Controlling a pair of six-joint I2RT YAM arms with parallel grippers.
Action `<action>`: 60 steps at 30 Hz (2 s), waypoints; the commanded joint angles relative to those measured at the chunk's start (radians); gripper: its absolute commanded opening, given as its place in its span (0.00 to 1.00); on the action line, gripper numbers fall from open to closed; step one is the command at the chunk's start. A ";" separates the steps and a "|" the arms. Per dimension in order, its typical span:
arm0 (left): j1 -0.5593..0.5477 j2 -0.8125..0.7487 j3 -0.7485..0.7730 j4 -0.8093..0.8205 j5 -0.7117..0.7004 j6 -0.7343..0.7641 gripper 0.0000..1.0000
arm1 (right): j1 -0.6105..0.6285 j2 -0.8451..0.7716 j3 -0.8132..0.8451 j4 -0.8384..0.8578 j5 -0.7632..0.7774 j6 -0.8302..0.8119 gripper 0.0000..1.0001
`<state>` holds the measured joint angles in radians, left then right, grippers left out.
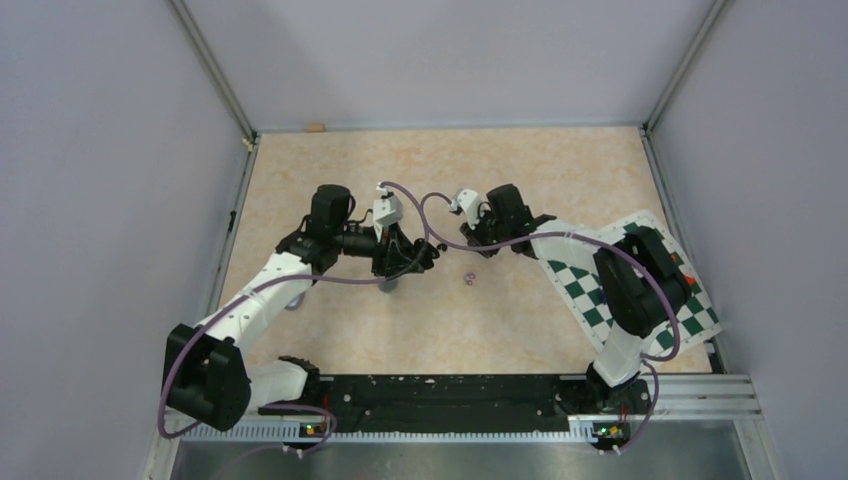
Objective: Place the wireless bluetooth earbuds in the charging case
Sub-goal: Pick up the right earbud from the center of the board.
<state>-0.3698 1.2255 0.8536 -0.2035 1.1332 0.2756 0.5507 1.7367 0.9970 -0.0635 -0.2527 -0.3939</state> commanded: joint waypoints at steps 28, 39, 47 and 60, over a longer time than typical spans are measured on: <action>0.024 0.000 0.027 0.013 0.036 -0.001 0.00 | 0.075 0.058 0.052 -0.020 0.052 -0.006 0.28; 0.026 0.007 0.029 0.013 0.039 -0.003 0.00 | 0.087 0.054 0.028 0.055 0.162 0.020 0.30; 0.027 0.019 0.031 0.012 0.042 -0.004 0.00 | 0.095 0.044 0.019 0.115 0.233 -0.008 0.30; 0.028 0.026 0.036 0.006 0.046 -0.003 0.00 | 0.100 0.026 0.011 0.129 0.248 -0.037 0.28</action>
<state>-0.3466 1.2530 0.8536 -0.2050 1.1488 0.2684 0.6323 1.7943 1.0080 0.0341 -0.0177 -0.4229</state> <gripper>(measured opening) 0.344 0.287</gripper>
